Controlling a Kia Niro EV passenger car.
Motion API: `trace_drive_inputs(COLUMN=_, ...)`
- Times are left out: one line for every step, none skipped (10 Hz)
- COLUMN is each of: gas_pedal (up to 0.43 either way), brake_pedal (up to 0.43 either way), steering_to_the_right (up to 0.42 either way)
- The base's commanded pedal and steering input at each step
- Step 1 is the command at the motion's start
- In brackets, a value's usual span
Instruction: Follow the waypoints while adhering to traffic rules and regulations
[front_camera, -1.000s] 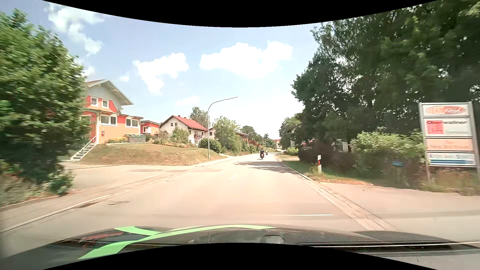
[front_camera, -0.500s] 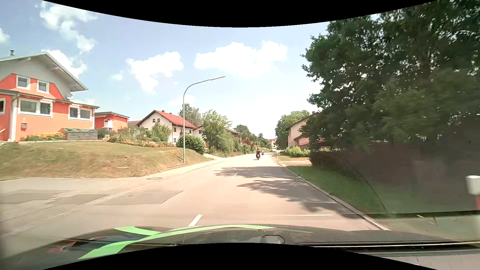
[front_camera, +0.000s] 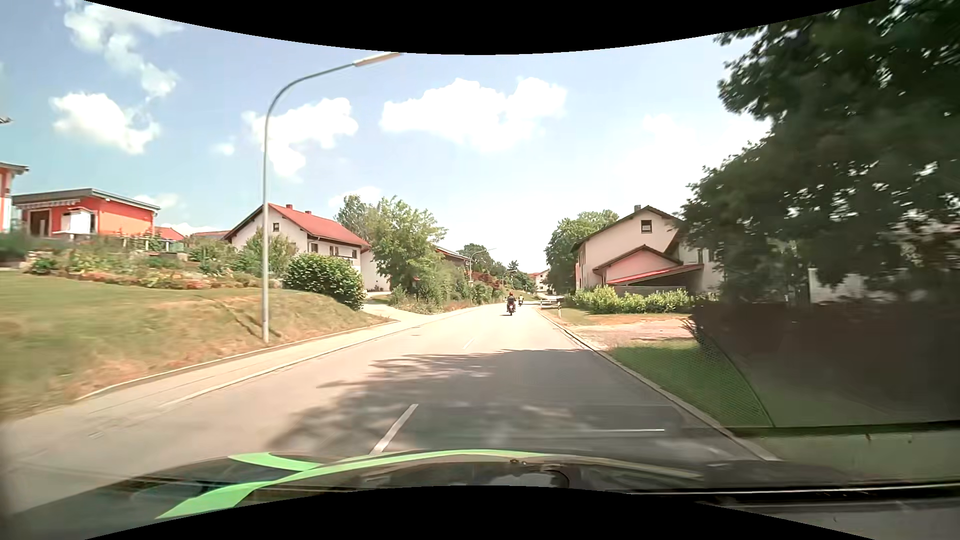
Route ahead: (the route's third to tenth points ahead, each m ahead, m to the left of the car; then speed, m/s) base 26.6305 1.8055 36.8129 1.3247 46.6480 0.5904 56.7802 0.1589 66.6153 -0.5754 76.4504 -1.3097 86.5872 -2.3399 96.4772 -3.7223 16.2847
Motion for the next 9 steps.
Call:
trace_drive_inputs(gas_pedal=0.189, brake_pedal=0.000, steering_to_the_right=0.005)
trace_drive_inputs(gas_pedal=0.189, brake_pedal=0.000, steering_to_the_right=0.005)
trace_drive_inputs(gas_pedal=0.189, brake_pedal=0.000, steering_to_the_right=0.005)
trace_drive_inputs(gas_pedal=0.189, brake_pedal=0.000, steering_to_the_right=0.004)
trace_drive_inputs(gas_pedal=0.197, brake_pedal=0.000, steering_to_the_right=0.004)
trace_drive_inputs(gas_pedal=0.197, brake_pedal=0.000, steering_to_the_right=0.004)
trace_drive_inputs(gas_pedal=0.197, brake_pedal=0.000, steering_to_the_right=0.004)
trace_drive_inputs(gas_pedal=0.197, brake_pedal=0.000, steering_to_the_right=0.005)
trace_drive_inputs(gas_pedal=0.177, brake_pedal=0.000, steering_to_the_right=0.004)
